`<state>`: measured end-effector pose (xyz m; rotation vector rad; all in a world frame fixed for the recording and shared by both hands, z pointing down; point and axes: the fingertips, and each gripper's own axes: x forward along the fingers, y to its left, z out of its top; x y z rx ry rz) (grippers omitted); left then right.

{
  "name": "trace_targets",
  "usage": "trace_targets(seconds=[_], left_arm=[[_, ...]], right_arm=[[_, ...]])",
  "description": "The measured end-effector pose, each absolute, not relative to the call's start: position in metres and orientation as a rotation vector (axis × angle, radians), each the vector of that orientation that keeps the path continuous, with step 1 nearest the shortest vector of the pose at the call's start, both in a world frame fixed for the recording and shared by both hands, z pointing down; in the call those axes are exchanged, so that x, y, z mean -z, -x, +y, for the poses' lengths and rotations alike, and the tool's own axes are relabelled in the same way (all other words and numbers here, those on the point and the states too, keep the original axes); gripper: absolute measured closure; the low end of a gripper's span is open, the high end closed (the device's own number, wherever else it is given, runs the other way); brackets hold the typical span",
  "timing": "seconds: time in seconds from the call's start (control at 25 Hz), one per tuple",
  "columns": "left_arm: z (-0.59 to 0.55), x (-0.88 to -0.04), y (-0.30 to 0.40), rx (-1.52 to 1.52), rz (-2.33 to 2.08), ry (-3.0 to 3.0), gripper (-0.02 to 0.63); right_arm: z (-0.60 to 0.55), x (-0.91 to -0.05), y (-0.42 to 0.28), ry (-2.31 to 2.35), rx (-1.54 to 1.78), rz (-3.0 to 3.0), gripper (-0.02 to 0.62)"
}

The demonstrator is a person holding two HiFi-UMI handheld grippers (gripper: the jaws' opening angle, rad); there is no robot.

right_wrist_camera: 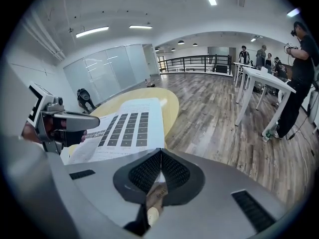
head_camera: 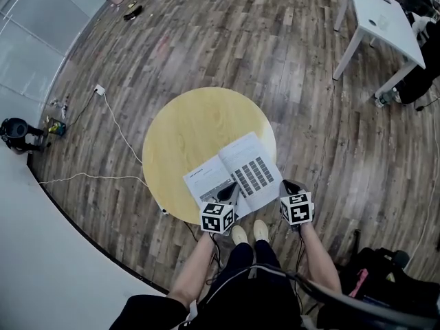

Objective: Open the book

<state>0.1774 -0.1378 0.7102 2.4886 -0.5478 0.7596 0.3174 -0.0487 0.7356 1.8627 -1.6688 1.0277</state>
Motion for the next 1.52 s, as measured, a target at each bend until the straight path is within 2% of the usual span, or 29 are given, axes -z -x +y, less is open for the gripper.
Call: trace_targets(seconds=[1.08,1.16,1.52], left_arm=[[-0.138,-0.727,-0.175,-0.808,-0.557,-2.46,0.607],[-0.139,-0.727,-0.173,-0.807,-0.561,-2.458,0.607],[-0.136,-0.729,-0.167,-0.807,-0.567,-2.448,0.607]], right_arm=[[-0.052,-0.768,-0.32,-1.839,-1.061,-1.68,0.584],[-0.052,-0.77,-0.319,-1.822,-1.044,-1.669,0.567],[-0.047,-0.773,-0.332,-1.847,-1.093,-1.641,0.386]])
